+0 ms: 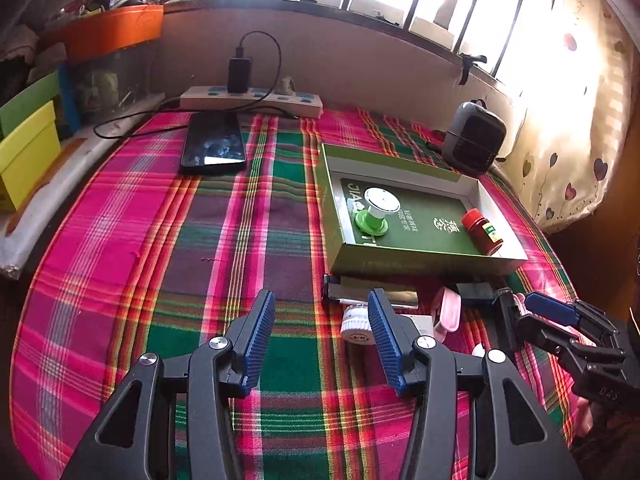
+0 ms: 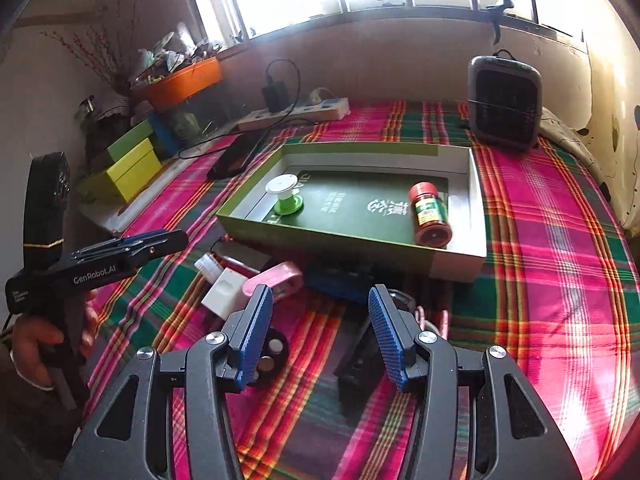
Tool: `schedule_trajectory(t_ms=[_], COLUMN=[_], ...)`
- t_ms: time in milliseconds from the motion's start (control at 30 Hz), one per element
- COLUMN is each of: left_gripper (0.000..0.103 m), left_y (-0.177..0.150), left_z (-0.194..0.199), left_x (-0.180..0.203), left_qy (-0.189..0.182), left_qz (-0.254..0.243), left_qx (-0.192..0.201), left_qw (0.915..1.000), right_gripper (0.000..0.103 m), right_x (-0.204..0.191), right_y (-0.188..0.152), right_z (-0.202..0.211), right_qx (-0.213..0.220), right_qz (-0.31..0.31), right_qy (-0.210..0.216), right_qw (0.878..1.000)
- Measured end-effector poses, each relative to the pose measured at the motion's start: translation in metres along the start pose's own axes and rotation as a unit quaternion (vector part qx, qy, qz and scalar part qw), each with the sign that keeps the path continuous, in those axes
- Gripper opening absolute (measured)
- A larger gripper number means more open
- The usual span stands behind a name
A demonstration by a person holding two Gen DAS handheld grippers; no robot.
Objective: Organize rigid objects
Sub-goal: 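Open both grippers and withdraw them from the tray toward the remaining items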
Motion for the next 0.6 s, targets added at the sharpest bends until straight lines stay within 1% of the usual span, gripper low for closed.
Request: schedule_trajectory(t_ms=[167,333,467,600], left_gripper=[0.048,0.048,0.048,0.048], left_y=[-0.008,-0.016,-0.021,-0.024], left_z=[0.005,0.009,0.008,0.007], left_x=[0.000,-0.001,0.003,0.007], left_qy=[-0.001,-0.003,-0.009,-0.016], left_qz=[0.000,0.004,0.000,-0.004], left_qx=[0.001,0.001,-0.003,-0.008], left_qw=[1.0000,1.0000,1.0000,0.9998], right_gripper=[0.051,0.051,0.051,0.051], right_x=[-0.021,-0.030,-0.031,-0.032], right_y=[-0.019,-0.029,-0.035,-0.041], right_z=[-0.010,-0.013,-0.020,-0.026], right_qx=[-0.022,-0.027,-0.028,-0.034], right_qz=[0.021,0.023,0.025,0.022], right_qy=[0.021,0.028,0.007,-0.002], right_qw=[0.999,0.999,0.999,0.999])
Point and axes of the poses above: each gripper's, at about its wrist camera, not at the fingertips, and z roughly against the way its jaws point, x to its right, y to its top, the point moved 7 cm from there along -z, roughly the way its jaws point, and after that the axes turned 15 degrees about -z, right-handed, at the moved point
